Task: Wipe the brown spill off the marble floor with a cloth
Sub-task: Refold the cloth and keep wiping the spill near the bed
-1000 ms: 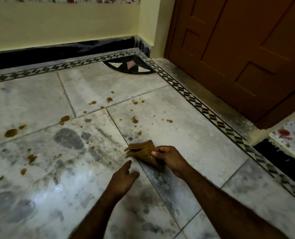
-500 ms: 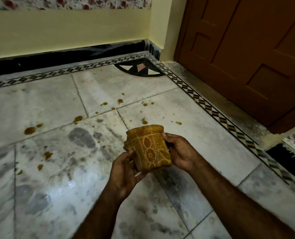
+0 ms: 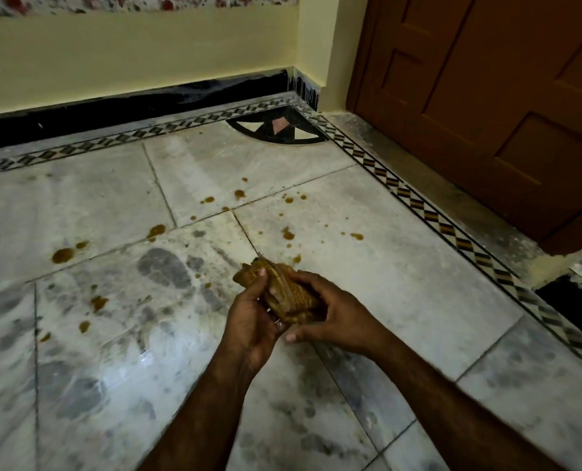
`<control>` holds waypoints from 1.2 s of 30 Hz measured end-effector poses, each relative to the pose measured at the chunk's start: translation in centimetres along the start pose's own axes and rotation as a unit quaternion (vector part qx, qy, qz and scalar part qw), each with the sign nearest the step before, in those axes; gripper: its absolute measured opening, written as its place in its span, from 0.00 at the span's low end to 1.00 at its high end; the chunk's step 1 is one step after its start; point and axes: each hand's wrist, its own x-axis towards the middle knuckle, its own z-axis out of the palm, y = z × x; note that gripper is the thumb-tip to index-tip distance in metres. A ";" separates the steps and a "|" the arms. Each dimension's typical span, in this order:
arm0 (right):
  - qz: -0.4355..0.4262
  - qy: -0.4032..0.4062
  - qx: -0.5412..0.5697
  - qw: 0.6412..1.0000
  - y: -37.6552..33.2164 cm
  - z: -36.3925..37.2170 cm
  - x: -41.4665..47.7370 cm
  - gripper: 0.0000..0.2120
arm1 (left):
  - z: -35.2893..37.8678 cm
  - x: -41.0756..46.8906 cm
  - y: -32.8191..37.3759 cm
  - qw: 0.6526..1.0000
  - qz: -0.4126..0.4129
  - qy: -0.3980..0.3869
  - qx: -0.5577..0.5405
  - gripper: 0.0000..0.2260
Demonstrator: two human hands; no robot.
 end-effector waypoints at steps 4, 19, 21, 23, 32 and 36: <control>0.007 0.062 0.078 0.995 0.7 -0.3 1.0 0.25 | -0.1 -0.3 0.4 1.000 0.006 -0.009 0.008 0.18; 0.152 0.178 0.582 0.779 -1.6 -2.1 3.2 0.27 | -2.7 -1.8 -0.5 0.990 0.075 0.001 0.123 0.11; 0.132 0.175 0.582 0.783 -2.5 -2.6 3.7 0.28 | -3.4 -2.0 -1.2 0.982 0.080 0.001 0.169 0.12; 0.115 0.174 0.573 0.792 -3.3 -3.1 4.1 0.27 | -4.3 -2.3 -1.8 0.972 0.056 -0.025 0.225 0.17; 0.097 0.100 0.477 0.868 -7.1 -3.1 3.2 0.23 | -2.5 -1.6 1.1 0.970 0.111 -0.033 0.215 0.50; 0.094 0.064 0.454 0.884 -7.9 -3.6 2.6 0.25 | -0.3 -0.7 3.7 0.956 0.090 -0.135 0.246 0.36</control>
